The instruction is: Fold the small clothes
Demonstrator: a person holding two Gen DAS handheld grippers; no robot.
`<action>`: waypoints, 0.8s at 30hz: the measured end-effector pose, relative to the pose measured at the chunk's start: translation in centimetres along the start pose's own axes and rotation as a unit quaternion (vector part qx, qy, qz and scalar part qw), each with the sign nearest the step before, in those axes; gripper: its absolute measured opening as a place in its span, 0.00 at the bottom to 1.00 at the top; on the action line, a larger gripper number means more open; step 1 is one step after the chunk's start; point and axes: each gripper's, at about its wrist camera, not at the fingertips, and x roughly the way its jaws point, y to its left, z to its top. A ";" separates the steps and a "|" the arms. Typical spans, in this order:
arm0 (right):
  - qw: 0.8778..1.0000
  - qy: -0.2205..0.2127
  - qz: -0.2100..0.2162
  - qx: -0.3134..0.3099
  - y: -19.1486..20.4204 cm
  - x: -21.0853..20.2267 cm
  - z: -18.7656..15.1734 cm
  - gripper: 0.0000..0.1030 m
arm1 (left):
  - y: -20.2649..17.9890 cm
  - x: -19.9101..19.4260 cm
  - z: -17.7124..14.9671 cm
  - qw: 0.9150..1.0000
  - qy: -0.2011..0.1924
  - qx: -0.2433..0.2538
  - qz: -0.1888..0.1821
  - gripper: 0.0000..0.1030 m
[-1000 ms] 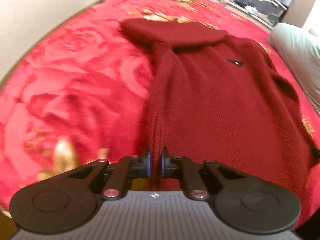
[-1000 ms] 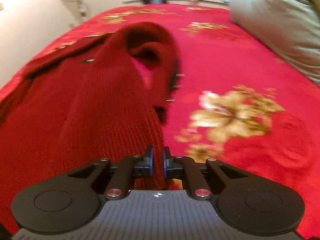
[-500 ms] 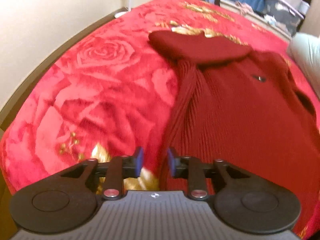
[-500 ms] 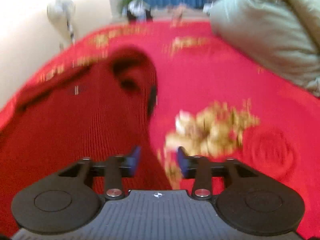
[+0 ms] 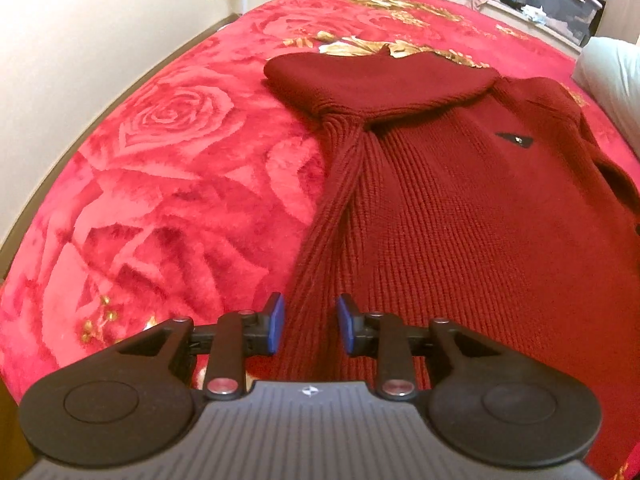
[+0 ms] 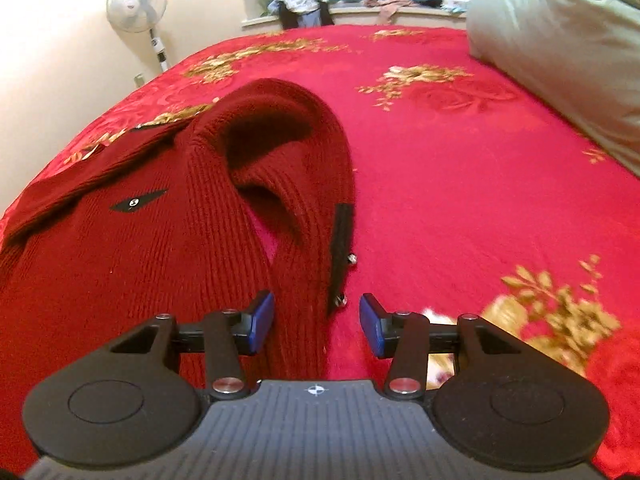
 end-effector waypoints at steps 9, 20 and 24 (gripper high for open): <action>0.991 -0.055 -0.049 -0.116 -1.4 -1.8 4.8 0.09 | -0.8 1.3 1.9 1.000 -0.002 -0.010 0.017 0.32; 0.968 -0.053 -0.135 0.206 -17.5 -1.0 4.7 0.38 | -2.7 2.0 3.0 1.000 -0.001 -0.004 0.012 0.38; 0.937 -0.083 -0.030 0.339 -19.3 -0.7 3.5 0.52 | -3.1 1.9 3.1 1.000 -0.003 -0.004 0.010 0.42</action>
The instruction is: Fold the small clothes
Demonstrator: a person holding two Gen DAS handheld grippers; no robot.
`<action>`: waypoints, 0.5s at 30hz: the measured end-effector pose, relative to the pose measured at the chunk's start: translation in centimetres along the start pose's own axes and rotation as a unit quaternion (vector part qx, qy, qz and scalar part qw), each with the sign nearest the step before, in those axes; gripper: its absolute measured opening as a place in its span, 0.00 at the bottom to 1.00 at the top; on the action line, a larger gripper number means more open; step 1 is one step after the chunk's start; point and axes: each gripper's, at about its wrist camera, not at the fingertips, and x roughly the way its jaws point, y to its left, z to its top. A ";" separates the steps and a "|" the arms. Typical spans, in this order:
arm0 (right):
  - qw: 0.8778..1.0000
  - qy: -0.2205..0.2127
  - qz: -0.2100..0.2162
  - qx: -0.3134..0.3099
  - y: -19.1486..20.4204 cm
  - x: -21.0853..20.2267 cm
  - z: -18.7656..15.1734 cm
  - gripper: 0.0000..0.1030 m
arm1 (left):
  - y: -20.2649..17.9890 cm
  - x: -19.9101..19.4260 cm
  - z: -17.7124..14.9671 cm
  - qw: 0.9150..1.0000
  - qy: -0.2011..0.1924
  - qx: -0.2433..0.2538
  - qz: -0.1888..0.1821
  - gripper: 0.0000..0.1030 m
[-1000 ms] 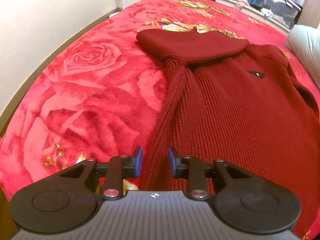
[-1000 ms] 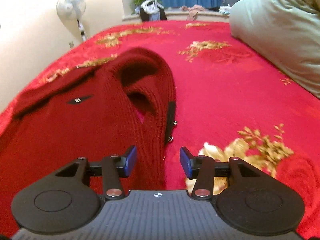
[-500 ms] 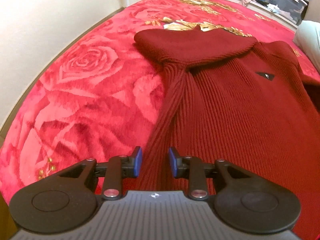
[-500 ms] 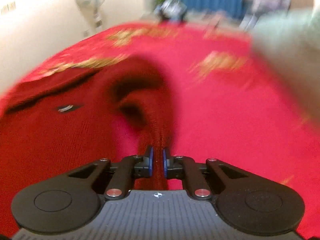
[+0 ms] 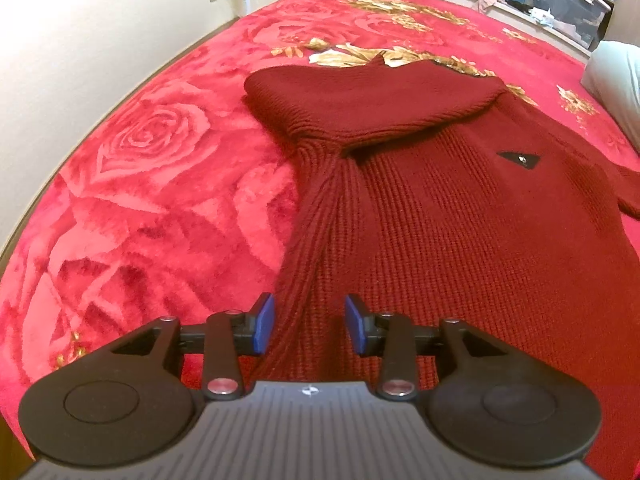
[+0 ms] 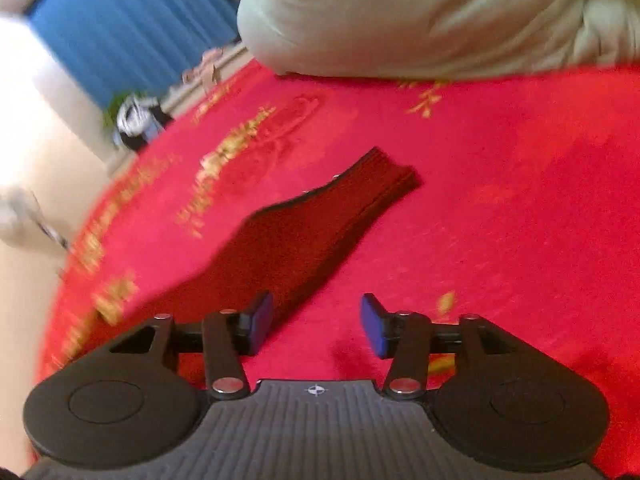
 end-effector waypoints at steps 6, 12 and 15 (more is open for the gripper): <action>0.998 0.030 0.053 0.024 -0.2 3.8 0.0 0.52 | 0.3 -0.1 0.0 1.000 -0.011 -0.008 -0.004 0.45; 0.997 0.042 0.060 0.008 -0.4 8.5 0.8 0.20 | 0.3 0.1 0.0 1.000 -0.018 -0.004 -0.004 0.45; 0.996 0.035 0.080 0.014 -0.8 9.3 1.4 0.11 | 0.3 0.3 0.2 1.000 -0.021 -0.005 -0.003 0.45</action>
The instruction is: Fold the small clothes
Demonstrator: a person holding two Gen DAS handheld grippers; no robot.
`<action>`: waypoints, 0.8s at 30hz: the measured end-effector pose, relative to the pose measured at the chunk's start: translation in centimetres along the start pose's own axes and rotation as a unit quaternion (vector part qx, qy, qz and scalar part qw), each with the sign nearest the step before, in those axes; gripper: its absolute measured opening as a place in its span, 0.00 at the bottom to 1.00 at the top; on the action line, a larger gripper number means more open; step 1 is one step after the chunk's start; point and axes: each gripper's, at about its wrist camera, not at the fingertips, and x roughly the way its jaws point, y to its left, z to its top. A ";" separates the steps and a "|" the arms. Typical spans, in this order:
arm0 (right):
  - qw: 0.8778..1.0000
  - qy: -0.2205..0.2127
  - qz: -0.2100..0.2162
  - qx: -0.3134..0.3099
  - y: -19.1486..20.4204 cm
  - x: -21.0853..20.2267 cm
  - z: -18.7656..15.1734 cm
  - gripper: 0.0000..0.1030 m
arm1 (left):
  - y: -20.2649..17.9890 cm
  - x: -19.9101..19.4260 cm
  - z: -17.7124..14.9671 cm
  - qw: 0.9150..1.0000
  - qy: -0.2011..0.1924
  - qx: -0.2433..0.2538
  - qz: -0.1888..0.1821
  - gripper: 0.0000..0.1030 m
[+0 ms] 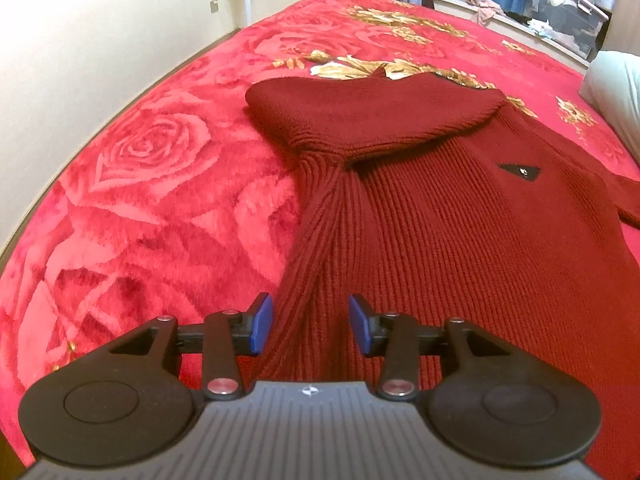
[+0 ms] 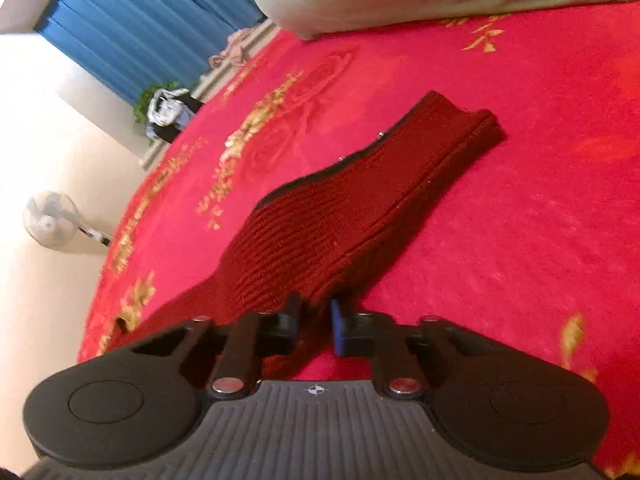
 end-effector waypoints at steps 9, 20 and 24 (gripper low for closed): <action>0.992 -0.054 -0.102 -0.052 0.9 -0.4 1.0 0.17 | -0.9 0.2 0.2 1.000 -0.007 0.022 0.003 0.46; 0.990 0.050 0.000 -0.132 7.8 -6.4 -4.3 0.33 | 1.5 -1.1 -0.3 1.000 -0.006 -0.009 -0.014 0.46; 0.971 0.160 0.024 -0.176 8.6 -8.0 -10.3 0.46 | 2.2 -1.8 -1.5 0.999 0.008 -0.008 -0.043 0.46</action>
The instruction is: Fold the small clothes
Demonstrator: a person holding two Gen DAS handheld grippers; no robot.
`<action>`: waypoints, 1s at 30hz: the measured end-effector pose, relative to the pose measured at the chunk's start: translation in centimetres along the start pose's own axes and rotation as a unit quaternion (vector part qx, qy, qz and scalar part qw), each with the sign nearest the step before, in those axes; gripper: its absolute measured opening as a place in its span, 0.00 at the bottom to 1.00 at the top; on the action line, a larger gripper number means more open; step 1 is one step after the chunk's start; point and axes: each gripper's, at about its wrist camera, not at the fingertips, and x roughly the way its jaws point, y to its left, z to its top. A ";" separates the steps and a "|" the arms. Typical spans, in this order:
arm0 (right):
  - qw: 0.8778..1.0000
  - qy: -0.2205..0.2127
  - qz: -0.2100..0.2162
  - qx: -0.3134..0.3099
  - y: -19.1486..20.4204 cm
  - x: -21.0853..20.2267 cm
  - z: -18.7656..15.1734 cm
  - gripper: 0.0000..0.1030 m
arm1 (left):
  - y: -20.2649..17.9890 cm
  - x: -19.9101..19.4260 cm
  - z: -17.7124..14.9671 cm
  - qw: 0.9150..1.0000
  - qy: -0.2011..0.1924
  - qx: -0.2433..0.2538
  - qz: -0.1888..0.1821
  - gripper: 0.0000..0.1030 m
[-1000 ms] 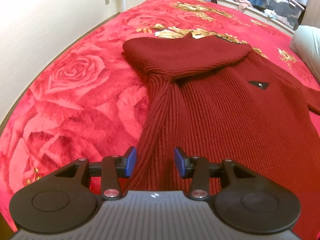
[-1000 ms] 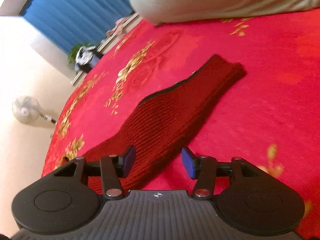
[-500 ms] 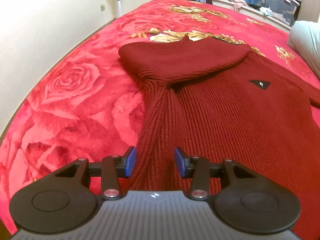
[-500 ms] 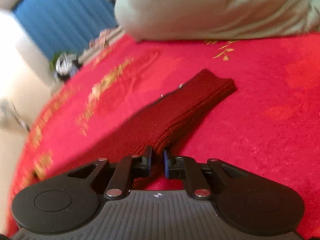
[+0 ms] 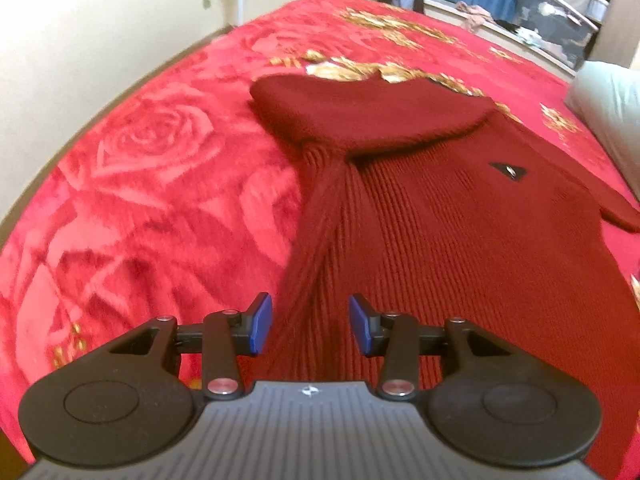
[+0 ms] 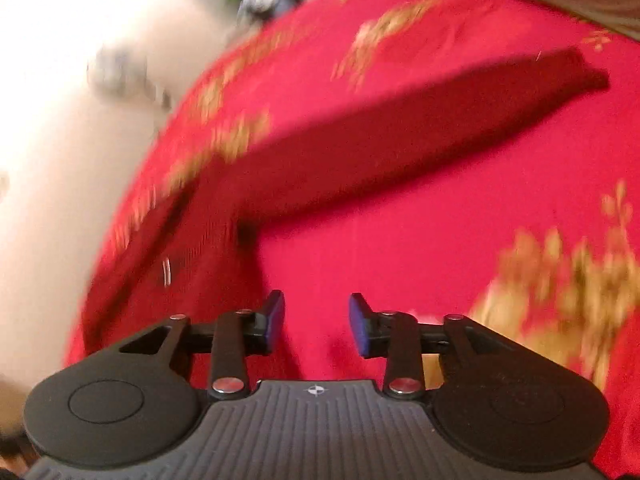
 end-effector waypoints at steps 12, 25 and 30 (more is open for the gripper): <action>0.990 0.072 -0.069 -0.103 2.8 -3.9 -10.9 0.30 | 2.4 -2.0 -7.3 0.996 0.088 0.007 -0.014 0.47; 0.999 -0.031 -0.039 -0.001 3.9 -14.3 -11.4 0.06 | -0.5 -11.7 -11.5 0.995 -0.087 -0.007 -0.046 0.09; 0.997 -0.049 -0.054 -0.012 4.1 -17.8 -10.6 0.06 | 1.3 -12.4 -13.1 0.993 -0.063 -0.060 -0.081 0.08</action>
